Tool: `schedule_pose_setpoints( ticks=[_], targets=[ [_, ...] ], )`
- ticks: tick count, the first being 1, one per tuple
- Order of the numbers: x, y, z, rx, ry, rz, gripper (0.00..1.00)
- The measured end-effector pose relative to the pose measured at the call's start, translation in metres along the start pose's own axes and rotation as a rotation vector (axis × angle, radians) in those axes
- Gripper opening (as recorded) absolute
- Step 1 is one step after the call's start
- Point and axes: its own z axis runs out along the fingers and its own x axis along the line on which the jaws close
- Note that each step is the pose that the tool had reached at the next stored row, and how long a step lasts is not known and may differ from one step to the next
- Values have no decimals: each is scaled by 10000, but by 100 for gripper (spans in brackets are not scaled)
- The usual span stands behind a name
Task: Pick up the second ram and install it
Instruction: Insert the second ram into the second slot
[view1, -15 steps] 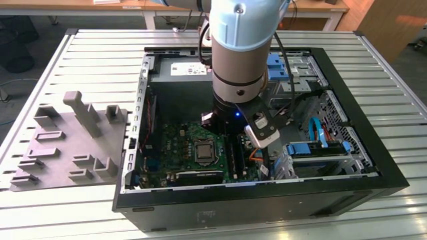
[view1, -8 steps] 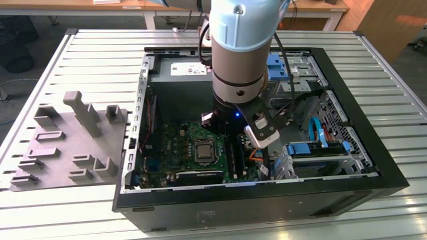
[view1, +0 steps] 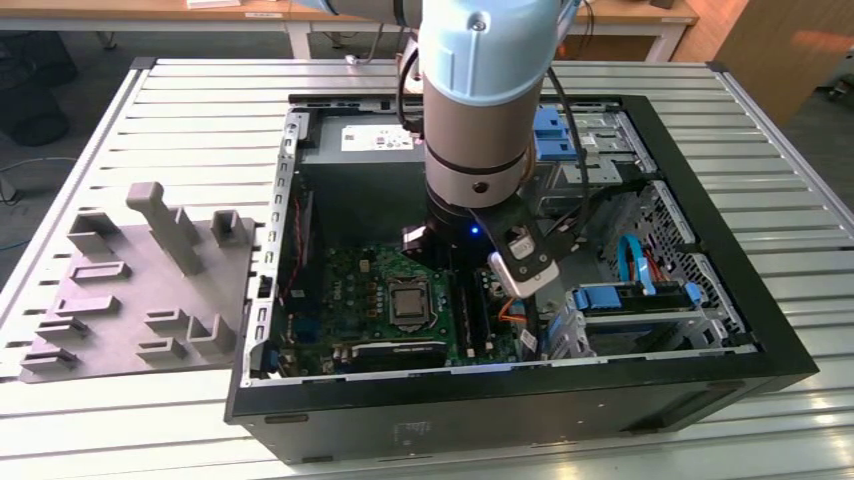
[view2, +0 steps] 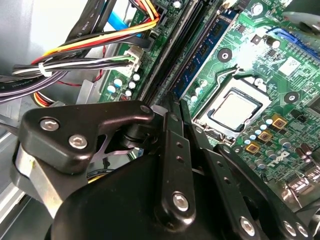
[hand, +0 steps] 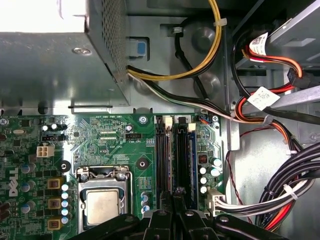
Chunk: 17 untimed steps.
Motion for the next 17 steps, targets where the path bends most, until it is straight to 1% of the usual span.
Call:
schedule_pose_setpoints(
  ticks=[7,13,15,17],
  targets=[
    [1,-1,19,-2,-1,0,13],
    [1,-1,20,4,-2,-1,13],
    [1,0,16,27,-5,-2,13],
    [0,2,9,82,-7,-6,13]
  ],
)
